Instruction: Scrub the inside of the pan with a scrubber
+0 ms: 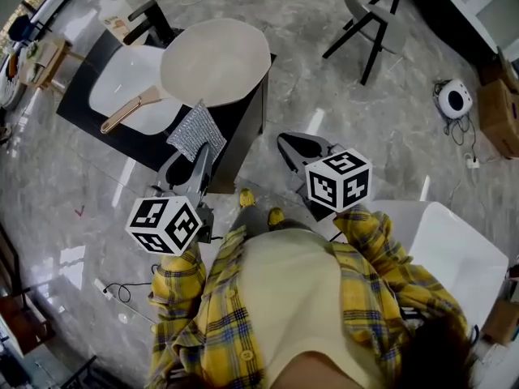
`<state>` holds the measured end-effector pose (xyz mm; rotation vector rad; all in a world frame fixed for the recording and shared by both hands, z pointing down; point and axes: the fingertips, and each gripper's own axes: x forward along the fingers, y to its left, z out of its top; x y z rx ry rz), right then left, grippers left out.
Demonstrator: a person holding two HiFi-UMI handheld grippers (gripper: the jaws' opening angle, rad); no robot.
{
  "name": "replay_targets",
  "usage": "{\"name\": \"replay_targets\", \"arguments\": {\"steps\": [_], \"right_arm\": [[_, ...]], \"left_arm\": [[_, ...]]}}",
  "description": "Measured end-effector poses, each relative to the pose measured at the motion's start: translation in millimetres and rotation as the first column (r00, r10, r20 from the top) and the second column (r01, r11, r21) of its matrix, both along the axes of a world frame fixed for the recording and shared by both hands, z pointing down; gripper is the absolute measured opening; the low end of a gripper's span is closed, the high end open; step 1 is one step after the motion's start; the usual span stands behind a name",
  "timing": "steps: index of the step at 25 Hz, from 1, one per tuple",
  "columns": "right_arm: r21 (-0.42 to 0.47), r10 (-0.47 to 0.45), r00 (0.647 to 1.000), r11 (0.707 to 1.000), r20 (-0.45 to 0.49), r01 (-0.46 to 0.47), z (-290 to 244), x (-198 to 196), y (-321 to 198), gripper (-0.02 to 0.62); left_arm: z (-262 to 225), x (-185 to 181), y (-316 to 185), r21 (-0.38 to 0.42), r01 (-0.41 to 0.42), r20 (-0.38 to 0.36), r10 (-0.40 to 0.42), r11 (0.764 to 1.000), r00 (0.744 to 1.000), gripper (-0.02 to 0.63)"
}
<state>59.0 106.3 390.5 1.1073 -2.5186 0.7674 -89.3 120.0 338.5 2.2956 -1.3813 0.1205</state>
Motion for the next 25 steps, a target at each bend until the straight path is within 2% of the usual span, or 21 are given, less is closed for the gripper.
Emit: {"name": "replay_targets", "arguments": {"steps": [10, 18, 25], "right_arm": [[0.018, 0.049, 0.998, 0.999, -0.044, -0.048, -9, -12, -68, 0.014], [0.055, 0.102, 0.991, 0.994, -0.084, -0.097, -19, -26, -123, 0.014], [0.073, 0.139, 0.983, 0.989, -0.121, -0.131, -24, -26, -154, 0.014]], "left_arm": [[-4, -32, -81, 0.017, -0.007, 0.007, 0.007, 1.000, 1.000, 0.084], [-13, -44, -139, 0.050, -0.087, 0.024, 0.086, 0.995, 0.996, 0.084], [-4, -47, -185, 0.033, -0.117, 0.104, 0.113, 0.993, 0.988, 0.084]]}}
